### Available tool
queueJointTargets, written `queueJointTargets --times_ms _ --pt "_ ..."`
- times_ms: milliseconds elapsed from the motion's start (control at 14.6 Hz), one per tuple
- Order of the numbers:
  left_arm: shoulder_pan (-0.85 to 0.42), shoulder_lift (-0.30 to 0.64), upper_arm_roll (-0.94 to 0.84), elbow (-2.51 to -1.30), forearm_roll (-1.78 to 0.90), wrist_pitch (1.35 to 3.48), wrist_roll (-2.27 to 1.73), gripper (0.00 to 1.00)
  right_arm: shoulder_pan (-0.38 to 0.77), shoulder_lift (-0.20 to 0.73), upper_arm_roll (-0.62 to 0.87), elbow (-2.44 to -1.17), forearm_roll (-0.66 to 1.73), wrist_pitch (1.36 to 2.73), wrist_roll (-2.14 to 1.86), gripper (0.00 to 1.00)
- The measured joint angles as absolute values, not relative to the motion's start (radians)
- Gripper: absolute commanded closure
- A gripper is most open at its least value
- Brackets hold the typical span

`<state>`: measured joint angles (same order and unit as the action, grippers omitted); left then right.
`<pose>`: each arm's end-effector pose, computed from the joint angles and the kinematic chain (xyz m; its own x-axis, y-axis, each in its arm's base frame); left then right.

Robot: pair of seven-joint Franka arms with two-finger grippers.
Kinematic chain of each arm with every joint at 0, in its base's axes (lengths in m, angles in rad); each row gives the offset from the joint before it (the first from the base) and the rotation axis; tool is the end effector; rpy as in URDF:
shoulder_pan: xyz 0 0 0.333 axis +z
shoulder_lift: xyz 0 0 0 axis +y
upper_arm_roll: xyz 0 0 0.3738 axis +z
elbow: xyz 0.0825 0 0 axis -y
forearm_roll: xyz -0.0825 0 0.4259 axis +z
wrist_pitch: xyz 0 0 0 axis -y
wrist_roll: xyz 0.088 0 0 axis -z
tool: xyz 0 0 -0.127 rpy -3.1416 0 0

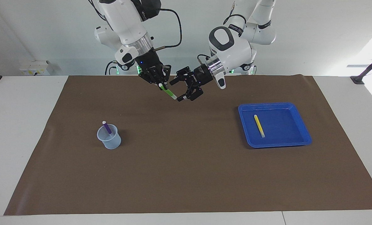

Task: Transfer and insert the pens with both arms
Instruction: 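Grasp the green pen with the right gripper and open the left gripper, then insert the green pen into the white cup with the right gripper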

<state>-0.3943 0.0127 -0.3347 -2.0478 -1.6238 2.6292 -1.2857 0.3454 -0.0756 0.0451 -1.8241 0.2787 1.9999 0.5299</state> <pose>0.4853 -0.4131 0.5056 -0.1229 0.3646 -0.9230 0.9589 0.2834 -0.0157 0.5510 0.2513 0.6196 0.9703 -0.2328 0.0661 -0.1961 -0.9165 -0.3487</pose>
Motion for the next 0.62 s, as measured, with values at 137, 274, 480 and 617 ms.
queueJointTargets --times_ms 137,274,480,617 --pt "-0.352 0.013 -0.332 -2.049 -1.599 2.624 -1.276 0.0 0.331 -0.076 0.043 -1.825 0.215 1.972 0.469 1.0" --pt "-0.278 0.012 -0.331 -2.049 -1.491 2.547 -1.275 0.0 0.287 -0.078 0.041 -1.827 0.168 1.956 0.359 1.0" --pt "-0.093 0.009 -0.324 -2.033 -1.228 2.257 -1.269 0.0 0.188 -0.079 0.039 -1.832 0.135 1.954 0.117 1.0" --pt "0.031 0.011 -0.32 -1.983 -0.965 2.055 -1.259 0.0 0.119 -0.081 0.037 -1.847 0.125 1.958 -0.048 1.0"
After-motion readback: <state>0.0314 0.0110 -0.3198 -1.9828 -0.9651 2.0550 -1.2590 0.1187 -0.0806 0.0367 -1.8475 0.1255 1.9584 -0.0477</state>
